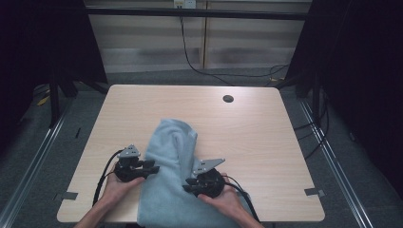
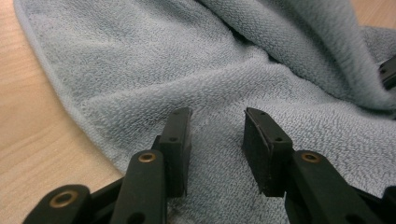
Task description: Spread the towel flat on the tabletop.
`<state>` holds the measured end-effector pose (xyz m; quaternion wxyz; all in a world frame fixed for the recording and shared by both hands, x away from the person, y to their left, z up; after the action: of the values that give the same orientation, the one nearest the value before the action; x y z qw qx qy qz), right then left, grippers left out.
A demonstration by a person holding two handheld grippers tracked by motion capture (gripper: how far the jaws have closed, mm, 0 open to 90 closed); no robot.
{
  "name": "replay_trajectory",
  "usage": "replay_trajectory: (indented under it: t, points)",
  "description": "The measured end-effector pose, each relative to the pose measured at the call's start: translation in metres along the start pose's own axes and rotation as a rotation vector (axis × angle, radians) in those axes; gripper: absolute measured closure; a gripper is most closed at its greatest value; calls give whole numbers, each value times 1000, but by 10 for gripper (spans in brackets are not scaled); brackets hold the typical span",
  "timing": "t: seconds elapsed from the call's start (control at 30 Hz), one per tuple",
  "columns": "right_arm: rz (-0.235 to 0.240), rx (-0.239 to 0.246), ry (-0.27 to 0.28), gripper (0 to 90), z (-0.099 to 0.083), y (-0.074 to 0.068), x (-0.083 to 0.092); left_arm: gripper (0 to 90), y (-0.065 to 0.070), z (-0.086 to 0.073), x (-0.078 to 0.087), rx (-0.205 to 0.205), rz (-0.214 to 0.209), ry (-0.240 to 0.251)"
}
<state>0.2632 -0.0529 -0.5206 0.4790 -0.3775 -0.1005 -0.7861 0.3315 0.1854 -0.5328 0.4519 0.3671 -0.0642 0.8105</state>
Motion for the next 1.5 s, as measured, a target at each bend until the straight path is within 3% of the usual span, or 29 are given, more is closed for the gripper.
replay_trajectory:
  t: [0.03,0.1,0.2,0.23,0.27,0.3,0.4,0.43,0.47,0.5,0.53,0.57,0.7,0.77,0.8,0.9,0.93,1.03,1.07,1.13,1.17,1.23,1.33,1.47,1.5]
  points:
    - [0,0,0,711,0,0,0,616,0,0,0,0,0,-1]
    - [-9,-9,28,675,5,3,18,616,0,0,0,0,1,0]
    - [-70,1,53,720,13,18,40,617,0,0,0,-1,1,-1]
    - [-70,1,53,720,13,18,40,617,0,0,0,0,1,0]
    - [-142,-29,59,757,14,41,48,617,0,0,0,0,0,-1]
    - [-142,-29,59,757,14,41,48,617,0,0,0,0,1,-1]
    - [-170,-102,62,756,8,73,47,617,-1,0,0,2,-3,0]
    - [-167,-121,54,699,6,79,44,617,-1,0,0,7,-8,3]
    - [-154,-159,61,587,4,88,38,617,-1,0,0,11,-10,5]
    - [-123,-191,79,556,5,93,35,618,-1,0,0,11,-11,5]
    - [-123,-191,79,556,5,93,35,618,-1,0,0,12,-11,5]
    - [-73,-262,100,440,7,103,28,617,-1,0,0,4,-6,0]
    - [-18,-318,146,393,16,109,20,616,0,0,0,-2,0,-1]
    - [3,-322,156,367,24,110,15,617,-1,0,0,0,-6,1]
    - [0,-316,150,384,28,109,12,617,-1,0,0,6,-9,3]
    - [-48,-236,124,719,45,101,0,617,-1,0,0,1,-7,-2]
    - [-50,-190,151,845,58,92,-6,617,-1,0,0,-1,0,-3]
    - [-23,-93,164,859,75,68,-14,599,-3,1,2,5,12,-3]
    - [-1,-70,160,849,78,59,-18,589,-7,1,6,21,34,7]
    - [24,-50,140,833,79,51,-22,584,-10,0,8,29,47,11]
    - [56,-18,91,770,75,39,-32,584,-13,-1,10,39,56,17]
    - [56,8,68,716,71,32,-36,584,-18,-3,14,59,77,23]
    - [57,0,99,675,71,33,-29,584,-23,-5,16,63,86,18]
    - [-45,-36,140,687,72,58,-5,584,-24,-5,15,53,92,16]
    - [-45,-36,140,687,72,58,-5,584,-23,-5,15,51,97,16]
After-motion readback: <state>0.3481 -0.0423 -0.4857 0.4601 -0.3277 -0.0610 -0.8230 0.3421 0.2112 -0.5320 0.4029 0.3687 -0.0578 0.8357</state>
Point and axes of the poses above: each handheld gripper's, and its own axes: x roughly backward along the jaws, z roughly out of its top, y roughly to its right, the point moved 4 cm from there along -x, roughly forward along the jaws, and after that the axes turned 3 degrees about -y, right-handed, at the moved point
